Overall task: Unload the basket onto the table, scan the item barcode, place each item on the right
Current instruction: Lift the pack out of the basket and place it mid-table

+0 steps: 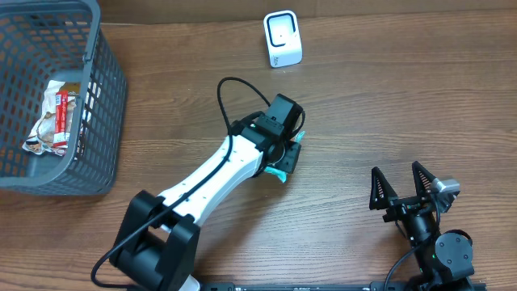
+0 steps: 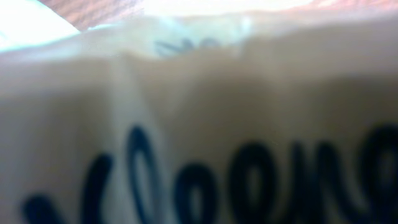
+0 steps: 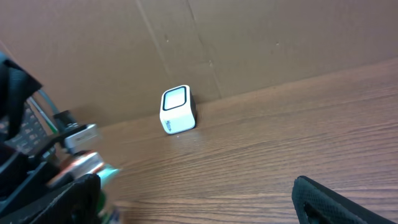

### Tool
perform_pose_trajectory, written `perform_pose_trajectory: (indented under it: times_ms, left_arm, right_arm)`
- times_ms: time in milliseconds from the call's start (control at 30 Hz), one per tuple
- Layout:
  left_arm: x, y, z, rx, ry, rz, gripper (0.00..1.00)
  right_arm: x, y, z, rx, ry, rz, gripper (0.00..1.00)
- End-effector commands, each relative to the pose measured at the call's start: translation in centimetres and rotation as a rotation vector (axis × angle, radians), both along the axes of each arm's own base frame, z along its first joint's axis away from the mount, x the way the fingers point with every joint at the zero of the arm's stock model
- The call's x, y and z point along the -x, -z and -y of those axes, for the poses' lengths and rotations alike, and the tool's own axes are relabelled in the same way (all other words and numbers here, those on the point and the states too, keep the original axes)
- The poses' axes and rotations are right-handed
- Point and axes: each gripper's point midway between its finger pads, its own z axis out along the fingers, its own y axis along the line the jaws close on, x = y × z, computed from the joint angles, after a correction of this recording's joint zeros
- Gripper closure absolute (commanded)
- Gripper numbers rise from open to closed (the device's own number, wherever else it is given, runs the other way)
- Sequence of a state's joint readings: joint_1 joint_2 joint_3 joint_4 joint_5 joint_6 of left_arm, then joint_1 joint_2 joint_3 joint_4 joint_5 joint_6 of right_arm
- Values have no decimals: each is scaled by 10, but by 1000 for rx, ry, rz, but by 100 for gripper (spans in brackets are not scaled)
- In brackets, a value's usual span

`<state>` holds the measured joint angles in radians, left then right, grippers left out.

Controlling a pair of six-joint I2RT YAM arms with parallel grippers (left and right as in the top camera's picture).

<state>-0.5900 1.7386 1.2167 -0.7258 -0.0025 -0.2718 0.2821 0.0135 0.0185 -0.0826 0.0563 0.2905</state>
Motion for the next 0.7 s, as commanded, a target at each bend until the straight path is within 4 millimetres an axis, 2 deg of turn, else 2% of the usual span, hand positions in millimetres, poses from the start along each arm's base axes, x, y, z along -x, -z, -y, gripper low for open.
perform_pose_trajectory:
  times_ms: [0,233,400,433,533,667]
  left_arm:
    - [-7,2,9,15,-27,25,44]
    - [-7,10,12,14,-31,13,43]
    - [-4,15,14,11,-24,-2,34]
    - [-5,15,15,13,-23,-1,31]
    - [-5,15,15,14,-24,0,1]
    - [-6,14,15,16,-24,3,0]
  right_arm:
    - [0,2,1,2,3,6,0]
    - [0,2,1,2,3,6,0]
    - [0,2,1,2,3,6,0]
    - [0,2,1,2,3,6,0]
    - [0,2,1,2,3,6,0]
    - [0,2,1,2,3,6,0]
